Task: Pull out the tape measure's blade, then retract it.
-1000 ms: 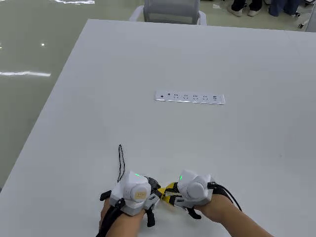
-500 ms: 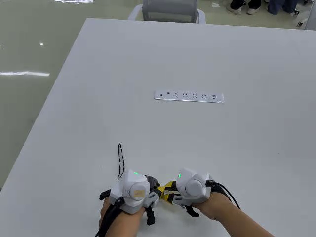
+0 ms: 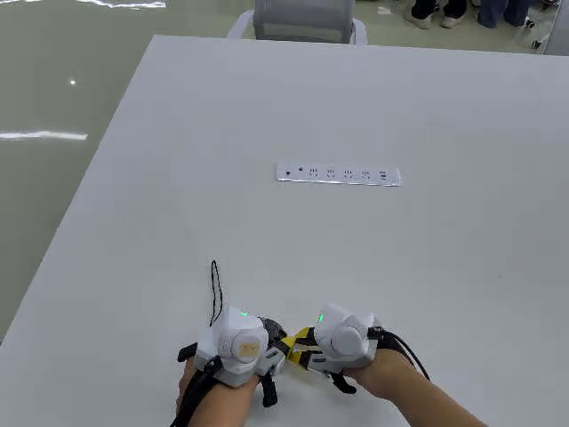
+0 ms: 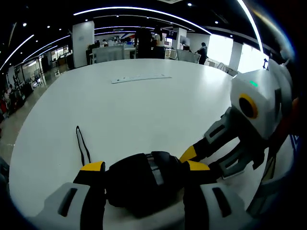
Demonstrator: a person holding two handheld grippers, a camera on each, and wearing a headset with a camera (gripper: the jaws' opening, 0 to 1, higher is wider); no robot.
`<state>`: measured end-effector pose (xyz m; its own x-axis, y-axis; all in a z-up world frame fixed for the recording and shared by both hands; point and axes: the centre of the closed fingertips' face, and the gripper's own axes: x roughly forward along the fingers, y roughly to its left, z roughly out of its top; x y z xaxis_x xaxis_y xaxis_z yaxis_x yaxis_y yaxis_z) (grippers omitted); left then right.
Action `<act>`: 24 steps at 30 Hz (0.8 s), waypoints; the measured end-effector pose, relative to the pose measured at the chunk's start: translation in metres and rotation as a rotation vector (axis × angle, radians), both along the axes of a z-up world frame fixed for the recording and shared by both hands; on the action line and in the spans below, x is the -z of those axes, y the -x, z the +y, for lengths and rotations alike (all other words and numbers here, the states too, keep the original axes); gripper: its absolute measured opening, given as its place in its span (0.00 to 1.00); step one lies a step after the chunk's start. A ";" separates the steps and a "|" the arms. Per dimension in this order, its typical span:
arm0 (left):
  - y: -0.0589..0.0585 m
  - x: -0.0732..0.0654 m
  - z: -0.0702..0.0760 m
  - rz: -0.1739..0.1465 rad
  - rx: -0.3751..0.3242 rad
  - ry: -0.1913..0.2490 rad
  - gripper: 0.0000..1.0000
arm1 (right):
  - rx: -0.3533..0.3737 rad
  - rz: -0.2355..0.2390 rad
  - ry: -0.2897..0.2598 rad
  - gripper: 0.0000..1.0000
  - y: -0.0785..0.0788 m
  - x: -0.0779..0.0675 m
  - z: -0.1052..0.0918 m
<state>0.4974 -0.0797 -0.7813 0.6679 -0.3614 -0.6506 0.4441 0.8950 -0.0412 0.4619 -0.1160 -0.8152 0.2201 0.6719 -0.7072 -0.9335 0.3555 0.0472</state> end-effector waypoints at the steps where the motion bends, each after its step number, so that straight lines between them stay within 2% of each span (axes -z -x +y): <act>1: 0.000 0.000 0.000 -0.003 0.002 -0.003 0.63 | 0.005 0.002 0.000 0.14 0.000 0.000 0.000; 4: -0.001 -0.001 0.000 0.001 0.006 0.004 0.63 | 0.034 0.014 0.006 0.17 0.000 -0.001 -0.003; 6: -0.001 -0.003 0.000 0.010 -0.001 0.041 0.64 | 0.055 0.013 0.013 0.24 -0.002 -0.001 -0.007; 7: -0.006 -0.009 0.002 -0.030 -0.005 0.063 0.65 | 0.066 0.021 0.011 0.26 -0.003 -0.001 -0.009; 8: -0.011 -0.014 0.006 -0.058 -0.019 0.067 0.71 | 0.069 0.023 0.008 0.28 -0.003 -0.002 -0.011; 9: -0.016 -0.019 0.012 -0.071 -0.043 0.087 0.76 | 0.071 0.020 0.009 0.28 -0.002 -0.002 -0.014; 10: -0.018 -0.021 0.014 -0.064 -0.048 0.110 0.79 | 0.077 0.019 0.010 0.29 -0.003 -0.002 -0.016; 12: -0.026 -0.033 0.011 -0.084 -0.029 0.208 0.85 | 0.099 0.027 0.006 0.34 -0.003 -0.003 -0.020; 14: -0.030 -0.042 0.010 -0.093 0.004 0.275 0.90 | 0.122 0.032 0.004 0.42 -0.004 -0.004 -0.024; 16: -0.035 -0.049 0.015 -0.123 0.021 0.294 0.90 | 0.134 0.029 -0.002 0.50 -0.005 -0.006 -0.026; 17: -0.037 -0.052 0.020 -0.129 0.016 0.300 0.94 | 0.146 0.027 -0.005 0.54 -0.005 -0.008 -0.028; 19: -0.039 -0.057 0.023 -0.121 0.026 0.348 0.99 | 0.169 0.026 -0.014 0.63 -0.006 -0.012 -0.031; 21: -0.038 -0.059 0.027 -0.126 0.050 0.351 0.99 | 0.192 0.028 -0.019 0.73 -0.007 -0.011 -0.035; 24: -0.033 -0.061 0.031 -0.168 0.116 0.308 0.99 | 0.224 0.025 -0.022 0.83 -0.008 -0.014 -0.041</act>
